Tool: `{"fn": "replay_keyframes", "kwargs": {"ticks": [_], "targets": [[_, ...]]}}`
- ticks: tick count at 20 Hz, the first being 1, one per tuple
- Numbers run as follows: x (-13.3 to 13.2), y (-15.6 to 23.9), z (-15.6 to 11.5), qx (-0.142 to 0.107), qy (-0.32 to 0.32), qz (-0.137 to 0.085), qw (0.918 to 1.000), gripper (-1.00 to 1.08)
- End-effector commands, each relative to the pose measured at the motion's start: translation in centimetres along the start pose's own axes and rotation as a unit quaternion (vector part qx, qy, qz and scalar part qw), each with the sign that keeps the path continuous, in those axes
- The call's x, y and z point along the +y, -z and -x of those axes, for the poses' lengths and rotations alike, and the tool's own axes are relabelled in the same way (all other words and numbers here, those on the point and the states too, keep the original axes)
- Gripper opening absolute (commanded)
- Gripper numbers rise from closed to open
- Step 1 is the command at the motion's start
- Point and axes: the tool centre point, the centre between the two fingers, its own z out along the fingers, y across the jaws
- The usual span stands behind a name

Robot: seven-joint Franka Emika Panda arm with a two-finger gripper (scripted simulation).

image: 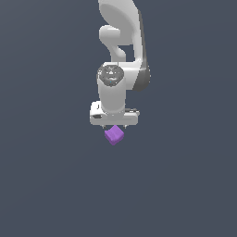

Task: Pick up the object and move it to a goal position.

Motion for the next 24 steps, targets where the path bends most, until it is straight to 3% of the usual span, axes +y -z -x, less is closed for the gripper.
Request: {"fn": "replay_keyframes", "kwargs": {"ticks": [1, 12, 24], "targets": [[0.1, -0.2, 0.0, 0.002, 0.013, 0.0, 0.9999, 1.0], [0.4, -2.0, 0.4, 0.016, 0.123, 0.004, 0.9923, 1.0], [0.6, -4.3, 1.1, 0.036, 0.272, 0.012, 0.9616, 1.0]]}}
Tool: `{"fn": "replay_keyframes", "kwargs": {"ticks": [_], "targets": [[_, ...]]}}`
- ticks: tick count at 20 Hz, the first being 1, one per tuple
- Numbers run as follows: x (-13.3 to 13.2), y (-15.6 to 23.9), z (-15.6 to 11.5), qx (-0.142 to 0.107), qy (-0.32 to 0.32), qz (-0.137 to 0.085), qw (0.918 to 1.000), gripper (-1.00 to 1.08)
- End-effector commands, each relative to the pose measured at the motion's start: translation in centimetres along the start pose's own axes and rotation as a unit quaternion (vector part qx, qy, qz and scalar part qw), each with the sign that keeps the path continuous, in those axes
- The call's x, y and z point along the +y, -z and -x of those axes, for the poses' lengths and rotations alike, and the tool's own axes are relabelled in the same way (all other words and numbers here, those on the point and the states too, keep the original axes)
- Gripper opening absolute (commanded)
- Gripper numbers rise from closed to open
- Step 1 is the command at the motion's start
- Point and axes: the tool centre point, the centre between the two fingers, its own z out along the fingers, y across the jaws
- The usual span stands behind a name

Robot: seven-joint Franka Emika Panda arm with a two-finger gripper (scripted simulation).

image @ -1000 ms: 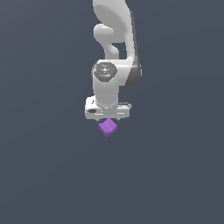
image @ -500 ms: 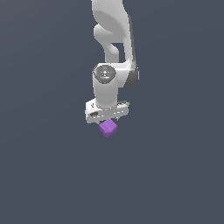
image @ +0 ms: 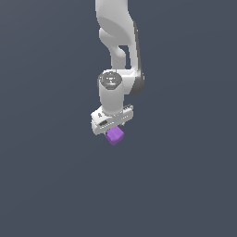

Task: Pick up the object and move it to a goal position.

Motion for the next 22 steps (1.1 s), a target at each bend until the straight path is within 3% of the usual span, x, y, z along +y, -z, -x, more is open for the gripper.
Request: {"fn": "replay_keyframes", "kwargs": {"ticks": [1, 10, 22], "targets": [[-0.1, -0.3, 0.1, 0.003, 0.026, 0.002, 0.9997, 1.0], [-0.2, -1.0, 0.4, 0.01, 0.074, 0.005, 0.9972, 1.0], [-0.3, -3.1, 0.4, 0.01, 0.076, 0.005, 0.997, 1.0]]}}
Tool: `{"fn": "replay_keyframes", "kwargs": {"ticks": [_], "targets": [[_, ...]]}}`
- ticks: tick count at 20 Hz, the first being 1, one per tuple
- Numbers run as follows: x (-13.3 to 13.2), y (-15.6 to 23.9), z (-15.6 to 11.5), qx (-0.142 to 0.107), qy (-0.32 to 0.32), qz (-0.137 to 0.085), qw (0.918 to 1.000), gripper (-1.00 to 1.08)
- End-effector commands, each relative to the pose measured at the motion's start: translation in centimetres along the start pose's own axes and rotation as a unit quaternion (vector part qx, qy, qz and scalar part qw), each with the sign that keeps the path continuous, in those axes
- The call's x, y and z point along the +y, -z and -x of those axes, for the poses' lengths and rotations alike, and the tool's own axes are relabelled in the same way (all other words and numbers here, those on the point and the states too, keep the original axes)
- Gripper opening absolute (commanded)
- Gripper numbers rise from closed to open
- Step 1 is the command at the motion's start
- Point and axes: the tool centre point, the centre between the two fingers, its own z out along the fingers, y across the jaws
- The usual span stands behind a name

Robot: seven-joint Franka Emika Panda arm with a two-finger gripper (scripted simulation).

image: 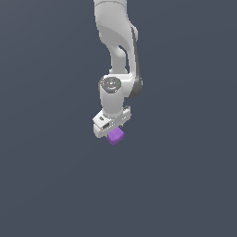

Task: Pick up the object and move it to a goal position.

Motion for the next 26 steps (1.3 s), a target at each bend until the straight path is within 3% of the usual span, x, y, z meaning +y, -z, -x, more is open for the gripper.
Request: {"fn": "replay_keyframes", "kwargs": {"ticks": [1, 10, 11, 20, 21, 26], "targets": [[-0.1, -1.2, 0.0, 0.0, 0.001, 0.0, 1.0, 1.0], [0.0, -3.6, 0.0, 0.0, 0.002, 0.0, 1.0, 1.0], [0.0, -3.6, 0.0, 0.0, 0.002, 0.0, 1.0, -1.0], [0.0, -3.6, 0.0, 0.0, 0.002, 0.0, 1.0, -1.0], [0.0, -1.8, -1.3, 0.012, 0.008, 0.009, 0.9999, -1.0], [-0.5, -1.1, -1.8, 0.012, 0.008, 0.009, 0.9999, -1.0]]}}
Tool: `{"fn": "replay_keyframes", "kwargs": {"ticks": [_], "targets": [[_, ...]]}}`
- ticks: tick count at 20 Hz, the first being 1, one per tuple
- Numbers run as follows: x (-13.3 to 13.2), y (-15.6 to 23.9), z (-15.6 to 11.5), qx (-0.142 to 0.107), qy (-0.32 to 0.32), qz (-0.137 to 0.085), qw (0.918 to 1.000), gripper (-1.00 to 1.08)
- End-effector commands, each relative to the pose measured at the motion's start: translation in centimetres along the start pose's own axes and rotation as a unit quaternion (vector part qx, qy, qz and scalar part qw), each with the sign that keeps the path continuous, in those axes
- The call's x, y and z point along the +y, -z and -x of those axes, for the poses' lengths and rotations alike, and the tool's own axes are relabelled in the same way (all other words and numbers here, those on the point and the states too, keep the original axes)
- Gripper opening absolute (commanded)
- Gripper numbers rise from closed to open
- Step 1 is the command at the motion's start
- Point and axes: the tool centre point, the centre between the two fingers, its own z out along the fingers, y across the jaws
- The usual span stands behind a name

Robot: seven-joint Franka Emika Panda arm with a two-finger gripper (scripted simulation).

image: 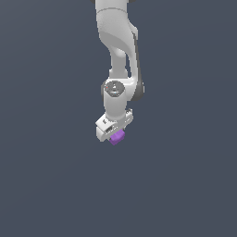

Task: Pick up the object and move it to a goal position.

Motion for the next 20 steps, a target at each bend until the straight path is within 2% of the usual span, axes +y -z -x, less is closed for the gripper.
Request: {"fn": "replay_keyframes", "kwargs": {"ticks": [1, 9, 20], "targets": [[-0.4, 0.6, -0.5, 0.0, 0.0, 0.0, 1.0, -1.0], [-3.0, 4.9, -3.7, -0.003, -0.001, -0.002, 1.0, -1.0], [-8.2, 13.8, -10.7, -0.008, -0.004, -0.006, 0.9999, -1.0]]}}
